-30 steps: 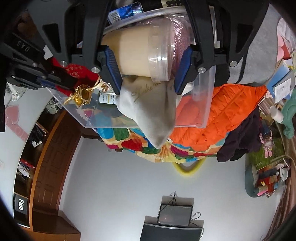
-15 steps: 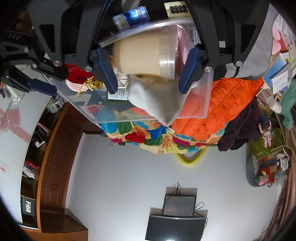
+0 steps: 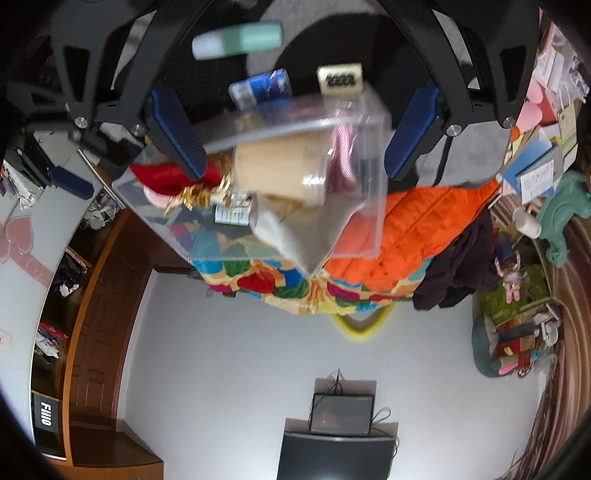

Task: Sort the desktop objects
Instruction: 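Lower the white pouch and red bag into the clear box and open both tools, then grasp the cream block with the left tool while the right tool grasps the gold gourd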

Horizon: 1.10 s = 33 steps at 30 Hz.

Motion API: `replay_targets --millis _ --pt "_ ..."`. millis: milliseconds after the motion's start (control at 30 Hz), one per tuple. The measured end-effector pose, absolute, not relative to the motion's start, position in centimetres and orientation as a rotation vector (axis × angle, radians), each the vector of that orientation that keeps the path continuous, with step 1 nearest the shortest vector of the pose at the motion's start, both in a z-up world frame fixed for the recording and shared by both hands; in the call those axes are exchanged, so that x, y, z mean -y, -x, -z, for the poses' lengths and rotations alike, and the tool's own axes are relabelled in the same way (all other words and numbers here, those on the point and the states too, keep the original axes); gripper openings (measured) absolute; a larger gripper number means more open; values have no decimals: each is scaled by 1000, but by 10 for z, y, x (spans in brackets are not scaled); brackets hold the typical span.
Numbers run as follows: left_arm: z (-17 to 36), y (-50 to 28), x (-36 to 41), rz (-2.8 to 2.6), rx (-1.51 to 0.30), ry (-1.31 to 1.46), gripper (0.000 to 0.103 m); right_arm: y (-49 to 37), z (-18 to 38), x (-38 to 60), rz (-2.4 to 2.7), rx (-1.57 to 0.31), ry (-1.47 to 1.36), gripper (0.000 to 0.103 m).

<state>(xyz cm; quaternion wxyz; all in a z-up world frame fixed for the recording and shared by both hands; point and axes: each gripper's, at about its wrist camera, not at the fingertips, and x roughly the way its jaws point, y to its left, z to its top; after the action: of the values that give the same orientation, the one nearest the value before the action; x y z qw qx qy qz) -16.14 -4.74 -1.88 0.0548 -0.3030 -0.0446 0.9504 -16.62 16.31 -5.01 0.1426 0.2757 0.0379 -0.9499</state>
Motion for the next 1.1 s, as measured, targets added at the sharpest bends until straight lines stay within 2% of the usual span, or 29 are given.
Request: replay_targets --millis 233,433,867,1100 --pt "31 147 66 -2905 107 1030 98 164 53 -174 2753 -72 -820 82" --pt "52 145 75 -2884 93 1150 98 158 62 -179 2780 -110 -844 82" --pt "94 169 56 -2774 37 1377 98 174 100 -189 2658 -6 -1031 82" --pt "102 169 61 -2759 95 1418 98 170 105 -186 2636 -45 -1025 82"
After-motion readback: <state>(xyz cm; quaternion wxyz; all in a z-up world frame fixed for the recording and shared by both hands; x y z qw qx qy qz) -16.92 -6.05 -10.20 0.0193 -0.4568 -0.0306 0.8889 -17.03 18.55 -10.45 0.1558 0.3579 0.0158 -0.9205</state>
